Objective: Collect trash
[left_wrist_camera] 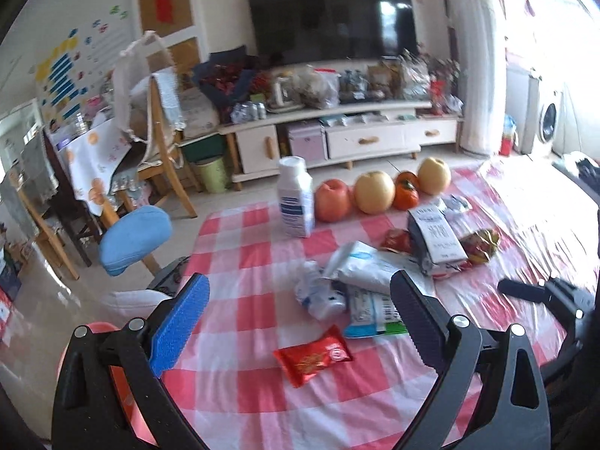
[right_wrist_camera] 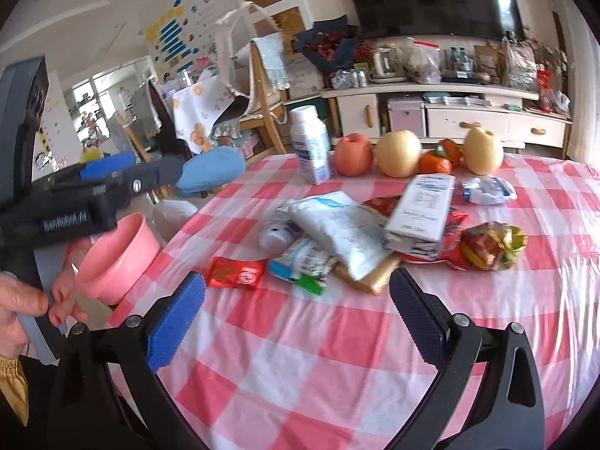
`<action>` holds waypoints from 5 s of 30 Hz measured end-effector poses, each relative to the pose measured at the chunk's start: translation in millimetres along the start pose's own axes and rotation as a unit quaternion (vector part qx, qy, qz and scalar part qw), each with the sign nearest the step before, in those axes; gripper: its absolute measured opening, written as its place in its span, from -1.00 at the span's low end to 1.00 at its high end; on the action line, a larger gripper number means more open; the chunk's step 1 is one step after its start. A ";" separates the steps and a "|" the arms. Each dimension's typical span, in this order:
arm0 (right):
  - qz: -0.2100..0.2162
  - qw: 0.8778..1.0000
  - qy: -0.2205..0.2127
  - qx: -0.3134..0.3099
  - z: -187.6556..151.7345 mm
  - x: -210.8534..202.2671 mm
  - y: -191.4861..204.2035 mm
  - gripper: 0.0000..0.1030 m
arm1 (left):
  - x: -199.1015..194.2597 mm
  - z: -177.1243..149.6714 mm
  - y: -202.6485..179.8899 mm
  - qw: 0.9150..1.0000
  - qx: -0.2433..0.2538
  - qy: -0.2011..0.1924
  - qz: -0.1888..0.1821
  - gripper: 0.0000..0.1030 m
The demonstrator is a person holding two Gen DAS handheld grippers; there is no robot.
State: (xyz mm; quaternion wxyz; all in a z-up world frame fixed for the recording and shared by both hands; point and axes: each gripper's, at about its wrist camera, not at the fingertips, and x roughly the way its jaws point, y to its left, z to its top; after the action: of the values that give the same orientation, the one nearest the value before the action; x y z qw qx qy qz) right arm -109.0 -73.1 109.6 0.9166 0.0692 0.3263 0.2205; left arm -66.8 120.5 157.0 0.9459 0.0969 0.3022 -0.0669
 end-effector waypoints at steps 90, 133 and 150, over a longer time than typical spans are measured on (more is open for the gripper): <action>-0.083 0.987 0.122 -0.067 18.8 66.2 -131.6 0.82 | 101.7 1.4 -58.9 0.966 0.049 0.191 -0.164 0.86; -0.118 0.991 0.030 0.047 -24.4 -56.9 -137.8 0.82 | 79.6 -14.2 -91.1 0.967 -0.071 0.174 -0.175 0.12; -0.076 0.996 0.029 -0.030 -12.4 -31.5 -25.4 0.82 | 19.0 -24.6 24.5 0.974 -0.129 0.109 -0.151 0.12</action>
State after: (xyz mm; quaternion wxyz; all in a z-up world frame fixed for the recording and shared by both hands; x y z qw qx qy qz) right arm -129.4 -110.2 111.1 0.9227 0.0104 0.3499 0.1617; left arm -60.7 148.6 129.8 0.8908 -0.0663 0.4207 -0.1584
